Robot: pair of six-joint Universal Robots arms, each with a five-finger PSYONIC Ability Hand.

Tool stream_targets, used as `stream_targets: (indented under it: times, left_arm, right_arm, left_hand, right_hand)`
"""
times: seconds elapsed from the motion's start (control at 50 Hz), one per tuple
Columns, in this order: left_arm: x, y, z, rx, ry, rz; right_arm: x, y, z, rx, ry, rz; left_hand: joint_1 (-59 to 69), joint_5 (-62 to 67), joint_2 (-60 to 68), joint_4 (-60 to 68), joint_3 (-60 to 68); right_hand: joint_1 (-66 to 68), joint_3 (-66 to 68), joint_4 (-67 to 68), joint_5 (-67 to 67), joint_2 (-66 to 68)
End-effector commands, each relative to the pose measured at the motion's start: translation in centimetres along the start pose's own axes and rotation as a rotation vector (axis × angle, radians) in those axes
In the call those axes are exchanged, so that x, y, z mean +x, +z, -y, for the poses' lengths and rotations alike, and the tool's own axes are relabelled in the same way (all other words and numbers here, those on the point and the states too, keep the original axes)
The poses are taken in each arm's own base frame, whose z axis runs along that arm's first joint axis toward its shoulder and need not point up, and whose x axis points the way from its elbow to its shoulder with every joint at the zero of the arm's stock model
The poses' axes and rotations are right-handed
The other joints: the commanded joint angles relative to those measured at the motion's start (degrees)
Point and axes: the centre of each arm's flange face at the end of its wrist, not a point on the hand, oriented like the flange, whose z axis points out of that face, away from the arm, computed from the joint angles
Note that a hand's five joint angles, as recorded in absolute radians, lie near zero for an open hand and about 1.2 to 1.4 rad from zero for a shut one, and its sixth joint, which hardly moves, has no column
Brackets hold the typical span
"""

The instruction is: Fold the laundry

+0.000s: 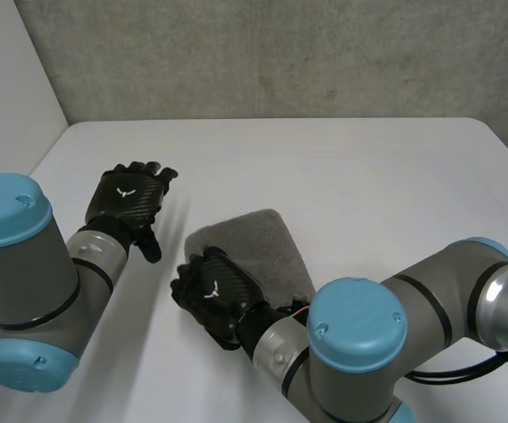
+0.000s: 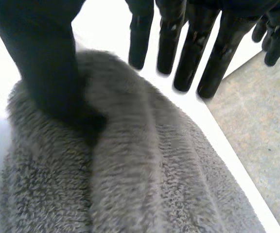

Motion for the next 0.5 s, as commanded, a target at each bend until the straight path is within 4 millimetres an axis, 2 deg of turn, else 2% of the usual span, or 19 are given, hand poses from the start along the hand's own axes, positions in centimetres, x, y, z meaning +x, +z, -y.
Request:
stream_targets:
  times: [0.02,0.04,0.06,0.1,0.12,0.16,0.18,0.22,0.24,0.28,0.3,0.32,0.38,0.4,0.42,0.44,0.46,0.48,0.5]
  left_arm:
    - [0.0,-0.1,0.4,0.011,-0.001,0.003]
    - [0.0,-0.1,0.7,0.016,-0.003,0.002]
    - [0.0,-0.1,0.7,0.016,-0.003,0.002]
    - [-0.1,-0.2,1.4,0.036,-0.006,0.004]
    - [-0.1,-0.2,1.4,0.036,-0.006,0.004]
    - [0.3,-0.6,2.7,0.078,-0.027,-0.009]
    - [0.3,-0.6,2.8,0.079,-0.028,-0.009]
    - [1.2,-1.1,4.2,0.116,-0.095,-0.040]
    - [1.2,-1.1,4.2,0.117,-0.095,-0.040]
    - [1.9,-1.6,5.2,0.121,-0.182,-0.075]
    - [1.9,-1.6,5.2,0.121,-0.182,-0.075]
    - [2.3,-1.8,5.6,0.109,-0.223,-0.093]
    - [3.1,-2.2,5.8,0.046,-0.297,-0.127]
    - [3.9,-2.0,5.1,-0.005,-0.323,-0.146]
    - [3.9,-2.0,5.1,-0.005,-0.323,-0.146]
    - [4.8,-1.8,4.3,-0.051,-0.340,-0.165]
    - [4.8,-1.8,4.3,-0.052,-0.341,-0.165]
    - [5.7,-1.6,3.7,-0.086,-0.352,-0.179]
    - [6.2,-1.4,2.9,-0.118,-0.353,-0.182]
  right_arm:
    - [3.1,-1.3,1.7,-0.050,0.072,-0.119]
    - [3.9,-1.7,1.8,-0.065,0.119,-0.140]
    - [3.9,-1.7,1.8,-0.065,0.120,-0.140]
    - [5.4,-2.4,2.0,-0.080,0.239,-0.165]
    - [5.4,-2.4,2.0,-0.080,0.240,-0.165]
    - [7.2,-3.6,3.6,-0.055,0.366,-0.191]
    - [7.3,-3.6,3.6,-0.055,0.366,-0.191]
    - [9.3,-4.7,4.2,-0.051,0.493,-0.204]
    - [9.3,-4.7,4.2,-0.051,0.494,-0.204]
    - [11.4,-5.3,4.2,-0.044,0.609,-0.203]
    - [11.4,-5.3,4.2,-0.044,0.610,-0.203]
    - [12.2,-5.5,4.3,-0.036,0.662,-0.196]
    - [14.2,-5.8,3.9,-0.032,0.745,-0.202]
    - [15.2,-5.9,3.6,-0.032,0.768,-0.216]
    - [15.2,-5.9,3.6,-0.032,0.769,-0.217]
    - [16.0,-5.9,3.1,-0.040,0.780,-0.228]
    - [16.2,-5.6,2.6,-0.053,0.789,-0.229]
    - [16.2,-5.6,2.6,-0.054,0.789,-0.229]
    - [16.0,-5.1,1.6,-0.082,0.804,-0.226]
  left_hand:
    - [-0.2,-1.4,0.5,0.4,0.4]
    - [-0.2,-1.4,0.5,0.4,0.4]
    - [-0.2,-1.4,0.5,0.4,0.4]
    - [-0.1,-1.4,0.6,0.4,0.5]
    - [-0.1,-1.4,0.6,0.4,0.5]
    - [-0.1,-1.4,0.6,0.4,0.5]
    - [-0.1,-1.4,0.6,0.4,0.5]
    - [-0.1,-1.4,0.6,0.4,0.5]
    - [-0.1,-1.4,0.6,0.4,0.5]
    - [2.0,0.8,2.8,2.6,2.6]
    - [2.1,0.8,2.8,2.6,2.6]
    - [2.7,1.5,3.4,3.3,3.3]
    - [2.7,1.5,3.4,3.3,3.3]
    - [2.6,1.3,3.3,3.1,3.1]
    - [2.6,1.3,3.3,3.1,3.1]
    - [2.6,1.3,3.3,3.1,3.1]
    - [2.6,1.3,3.3,3.1,3.1]
    - [2.4,1.1,3.1,3.0,3.0]
    - [1.9,0.6,2.6,2.5,2.5]
  right_hand:
    - [-16.1,-21.7,-21.4,-22.3,-21.1]
    - [-16.1,-21.7,-21.4,-22.3,-21.1]
    - [-16.1,-21.7,-21.4,-22.3,-21.1]
    - [-16.1,-21.7,-21.4,-22.3,-21.1]
    - [-16.1,-21.7,-21.4,-22.3,-21.1]
    - [-16.1,-21.7,-21.4,-22.3,-21.1]
    - [-16.1,-21.7,-21.4,-22.3,-21.1]
    - [-16.1,-21.7,-21.4,-22.3,-21.1]
    - [-16.1,-21.7,-21.4,-22.3,-21.1]
    - [-16.1,-21.7,-21.4,-22.3,-21.1]
    - [-16.1,-21.7,-21.4,-22.3,-21.1]
    - [-16.1,-21.7,-21.4,-22.3,-21.1]
    - [-16.1,-21.7,-21.4,-22.3,-21.1]
    - [-16.1,-21.7,-21.4,-22.3,-21.1]
    - [-16.1,-21.7,-21.4,-22.3,-21.1]
    - [-16.1,-21.7,-21.4,-22.3,-21.1]
    - [-16.1,-21.7,-21.4,-22.3,-21.1]
    - [-16.1,-21.7,-21.4,-22.3,-21.1]
    - [-16.1,-21.7,-21.4,-22.3,-21.1]
